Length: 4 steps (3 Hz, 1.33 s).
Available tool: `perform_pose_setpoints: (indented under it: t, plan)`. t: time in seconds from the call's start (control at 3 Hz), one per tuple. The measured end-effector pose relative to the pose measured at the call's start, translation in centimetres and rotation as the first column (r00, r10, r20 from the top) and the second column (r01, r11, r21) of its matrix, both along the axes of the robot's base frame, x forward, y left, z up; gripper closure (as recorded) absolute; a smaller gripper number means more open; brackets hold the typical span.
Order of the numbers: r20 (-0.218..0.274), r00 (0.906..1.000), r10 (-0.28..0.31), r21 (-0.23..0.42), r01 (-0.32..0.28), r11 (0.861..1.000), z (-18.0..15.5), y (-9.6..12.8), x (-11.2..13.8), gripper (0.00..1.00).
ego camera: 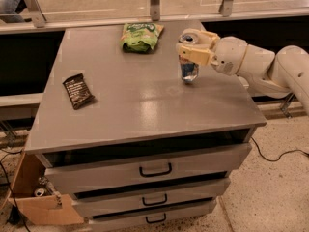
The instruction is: Place redbull can upright
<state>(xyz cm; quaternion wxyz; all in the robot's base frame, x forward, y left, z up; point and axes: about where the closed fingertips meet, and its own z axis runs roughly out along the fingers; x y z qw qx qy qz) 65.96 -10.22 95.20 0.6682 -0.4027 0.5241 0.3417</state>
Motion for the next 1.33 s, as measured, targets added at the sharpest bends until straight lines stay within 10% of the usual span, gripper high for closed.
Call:
perform_pose_setpoints:
  t: [1.33]
  plan:
    - [-0.120, 0.9928, -0.005, 0.026, 0.008, 1.000, -3.2, -2.6, -1.9, 0.12]
